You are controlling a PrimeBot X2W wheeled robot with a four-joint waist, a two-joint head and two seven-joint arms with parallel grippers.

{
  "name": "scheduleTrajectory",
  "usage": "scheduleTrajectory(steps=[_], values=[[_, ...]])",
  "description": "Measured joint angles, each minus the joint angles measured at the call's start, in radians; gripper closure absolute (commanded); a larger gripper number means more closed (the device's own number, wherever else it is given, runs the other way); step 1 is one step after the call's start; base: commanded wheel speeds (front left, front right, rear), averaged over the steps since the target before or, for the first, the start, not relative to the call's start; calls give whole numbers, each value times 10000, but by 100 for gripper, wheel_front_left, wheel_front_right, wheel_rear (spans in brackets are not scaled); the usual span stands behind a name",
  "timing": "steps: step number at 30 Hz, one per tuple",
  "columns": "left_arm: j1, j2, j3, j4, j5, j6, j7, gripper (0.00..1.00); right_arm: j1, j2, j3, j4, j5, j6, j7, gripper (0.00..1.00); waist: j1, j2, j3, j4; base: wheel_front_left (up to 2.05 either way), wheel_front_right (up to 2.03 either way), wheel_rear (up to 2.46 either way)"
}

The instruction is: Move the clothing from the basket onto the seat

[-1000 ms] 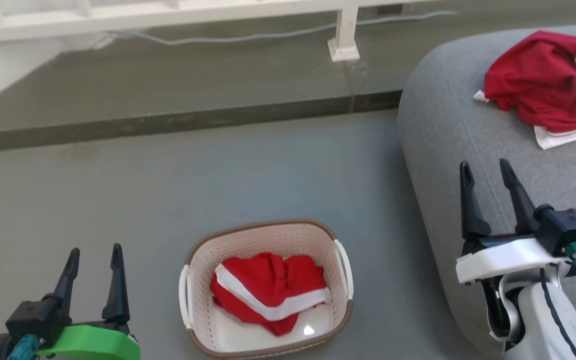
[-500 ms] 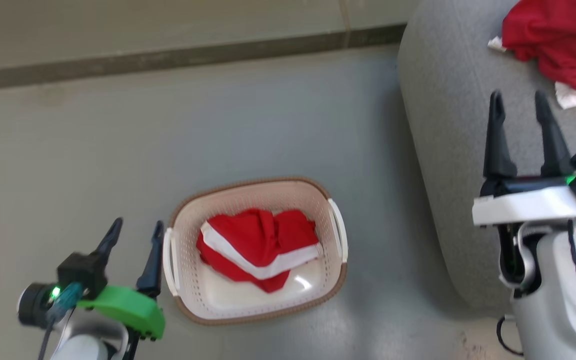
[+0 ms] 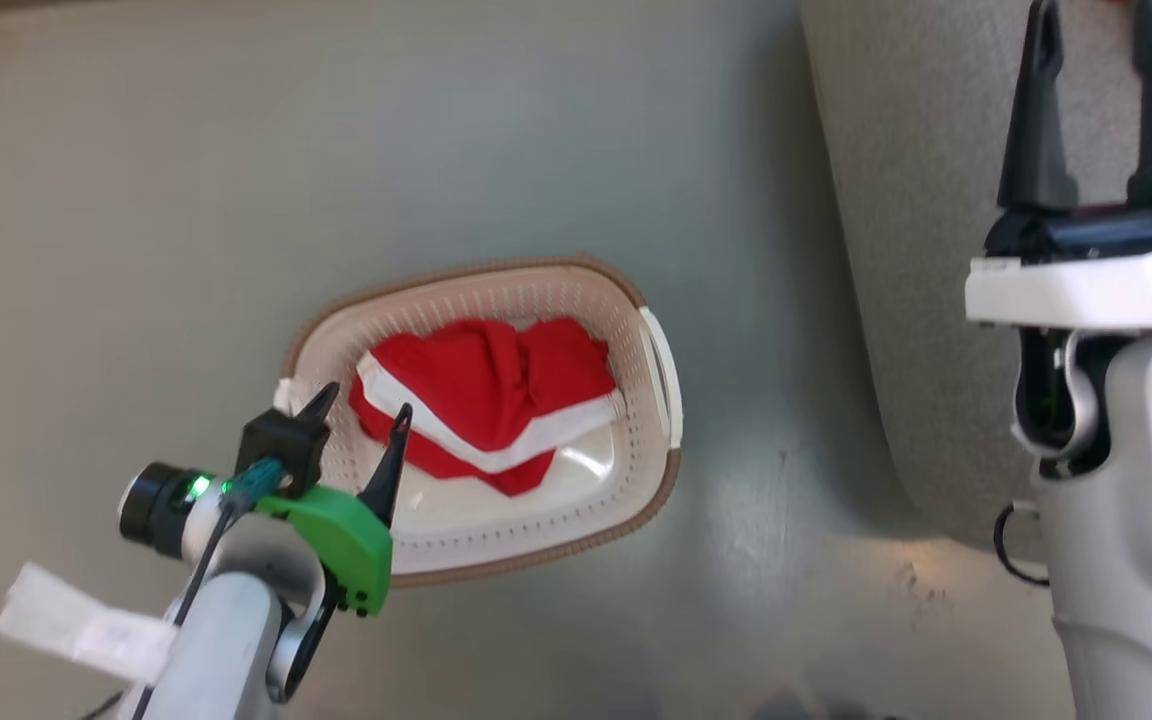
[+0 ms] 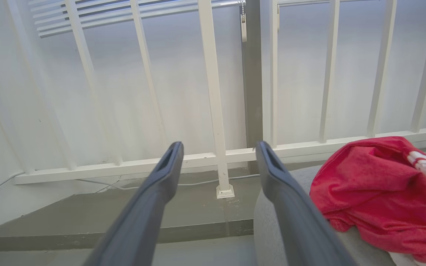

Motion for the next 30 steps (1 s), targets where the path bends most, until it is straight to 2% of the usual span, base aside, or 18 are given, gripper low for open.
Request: scheduleTrajectory(steps=[18, 30], values=[[-2586, -75, -1147, 1814, 1127, -345, 612, 0, -1913, -73, -2, -715, -13, -2, 0, 0, 1, 0, 2578, -390, 0, 0, 0], [-3586, -360, -1944, 2861, 1526, -462, 374, 0, -2801, -90, -33, -917, -94, -88, 0, 0, 1, 0, 4089, -501, 0, 0, 0]])
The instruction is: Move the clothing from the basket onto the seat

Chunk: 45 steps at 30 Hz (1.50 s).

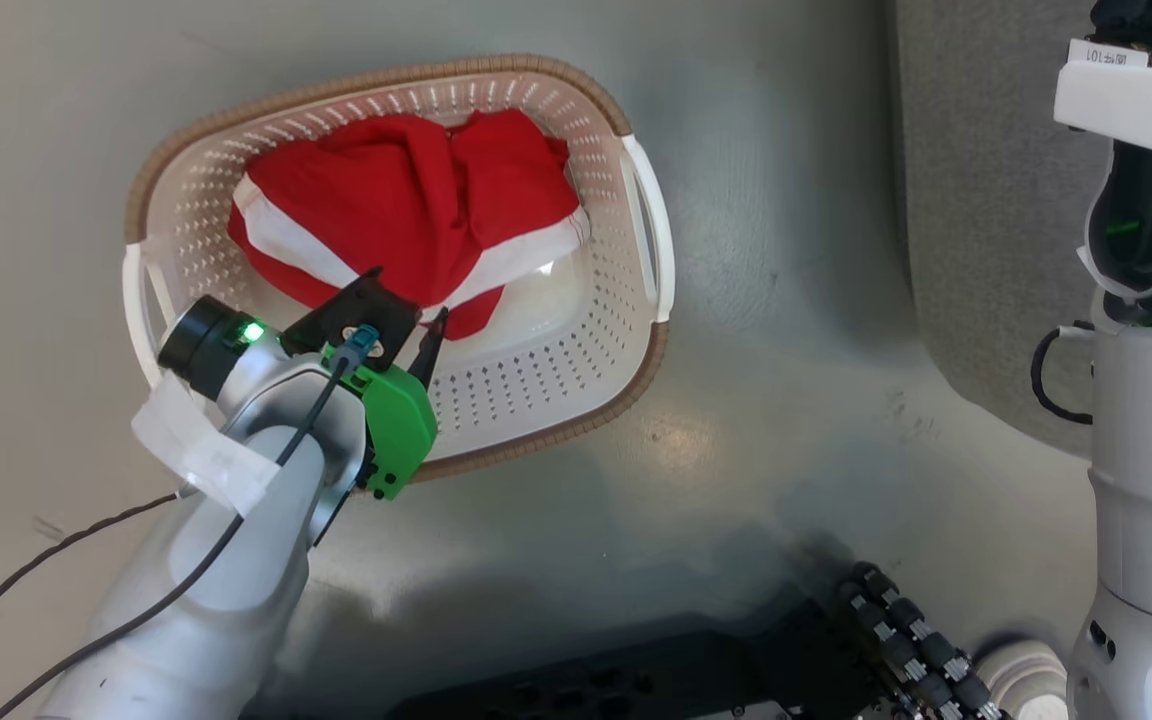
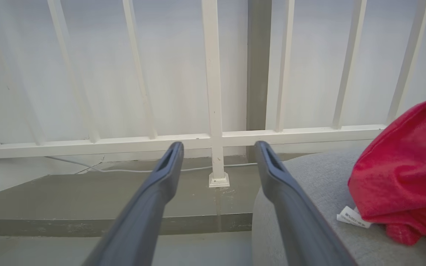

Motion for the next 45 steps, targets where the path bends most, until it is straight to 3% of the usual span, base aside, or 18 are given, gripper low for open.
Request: scheduleTrajectory(steps=[25, 35, 36, 38, 45], values=[[-1470, 109, -978, 1906, 614, -69, -493, 0, -821, -4, 380, -71, 100, -13, -2, 0, -1, 0, 1056, -653, 0, 0, 0], [-2006, 155, -1124, 2583, 936, -69, -930, 0, -951, -2, 384, -117, 111, -192, -2, 0, -2, 0, 1328, -805, 0, 0, 0], [-2041, 151, -1127, 2650, 936, -69, -974, 41, -951, -2, 380, -117, 111, -207, -2, 0, -1, 0, 1335, -805, 0, 0, 0], [-2054, 142, -1147, 2765, 936, -69, -1070, 100, -951, -2, 368, -115, 111, -263, -2, 0, -2, 0, 1339, -800, 0, 0, 0], [-2097, -142, -1248, 2849, 932, -69, -1756, 100, -952, -2, 268, -75, 109, -270, -2, 0, -1, 0, 1194, -718, 0, 0, 0]])
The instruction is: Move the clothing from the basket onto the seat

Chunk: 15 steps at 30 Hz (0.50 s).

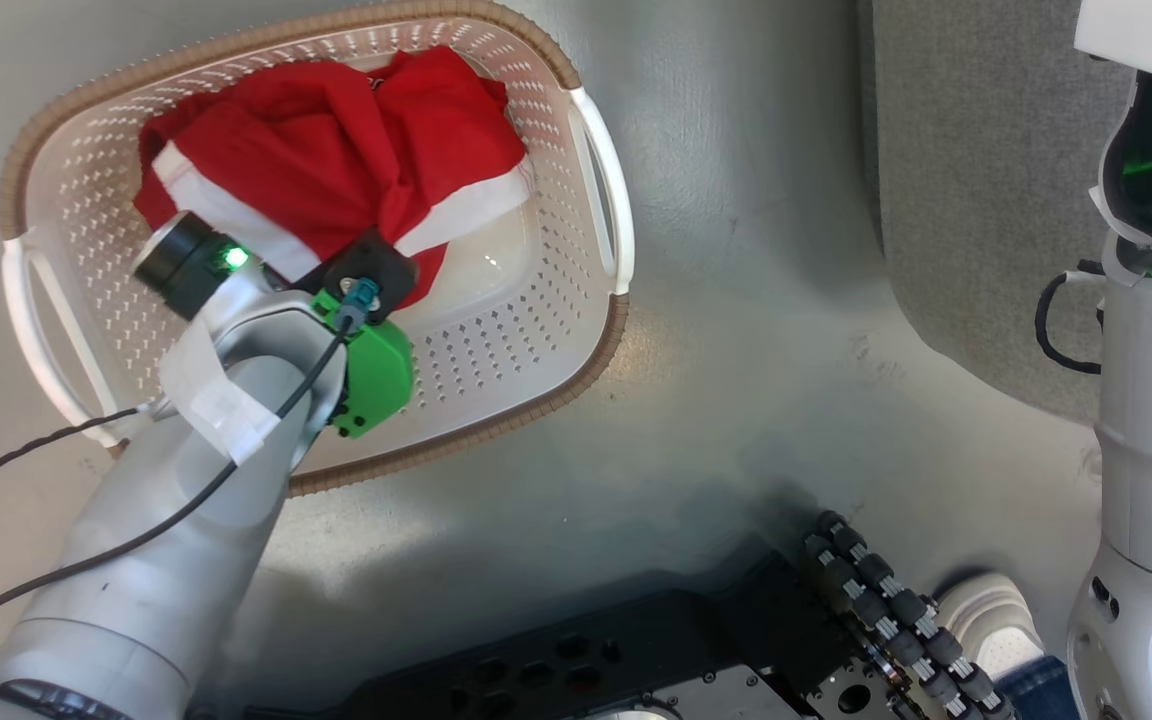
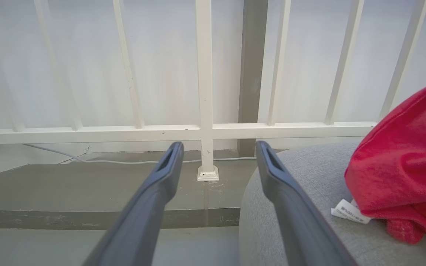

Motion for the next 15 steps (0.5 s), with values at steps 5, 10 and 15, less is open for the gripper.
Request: scheduleTrajectory(steps=[5, 10, 15], values=[[-73, -198, 17, 71, -42, 0, -443, 100, 2, 0, -25, 132, 0, -4, 0, 0, 0, 0, -236, 97, 0, 0, 0], [-73, -316, 159, 111, -274, 0, -652, 100, 27, 0, -69, 382, -29, 4, -4, 0, 0, 0, -575, 218, 0, 0, 0], [-58, -464, 355, 46, -738, 0, -767, 100, 293, 0, -125, 732, -69, 23, -29, 0, 0, 0, -1027, 371, 0, 0, 0]])
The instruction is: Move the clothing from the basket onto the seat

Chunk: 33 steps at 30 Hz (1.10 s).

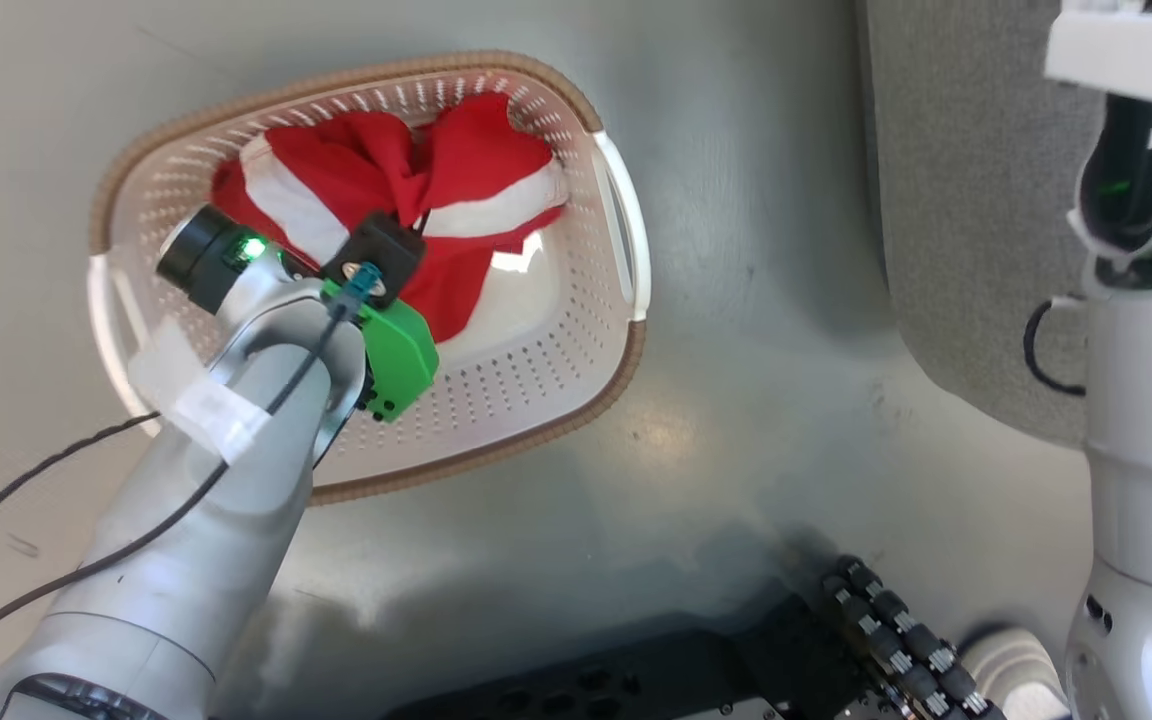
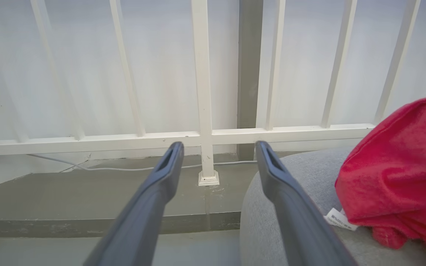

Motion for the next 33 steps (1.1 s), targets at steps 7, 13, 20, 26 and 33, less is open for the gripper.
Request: scheduleTrajectory(steps=[7, 13, 20, 26, 33], values=[[100, -169, 395, -391, -740, 0, -84, 100, 555, 0, -27, 621, -69, 167, 0, 0, 0, 0, -813, 271, 0, 0, 0], [159, -245, 499, -890, -963, 0, -96, 100, 1056, -6, -125, 1064, -132, 238, 0, 0, 0, 0, -1598, 550, 0, 0, 0], [146, -267, 748, -1770, -1304, -2, -113, 100, 1832, -54, -261, 1668, -144, 351, 0, 0, -1, 0, -2689, 997, 0, 0, 0], [144, -274, 842, -2019, -1469, -2, -113, 100, 2336, -46, -251, 2094, -144, 449, 0, 0, -1, 0, -3528, 1347, 0, 0, 0], [141, -263, 907, -2125, -1747, -2, -113, 100, 2723, -42, -222, 2443, -245, 556, 2, 0, -1, 0, -4537, 1704, 0, 0, 0]])
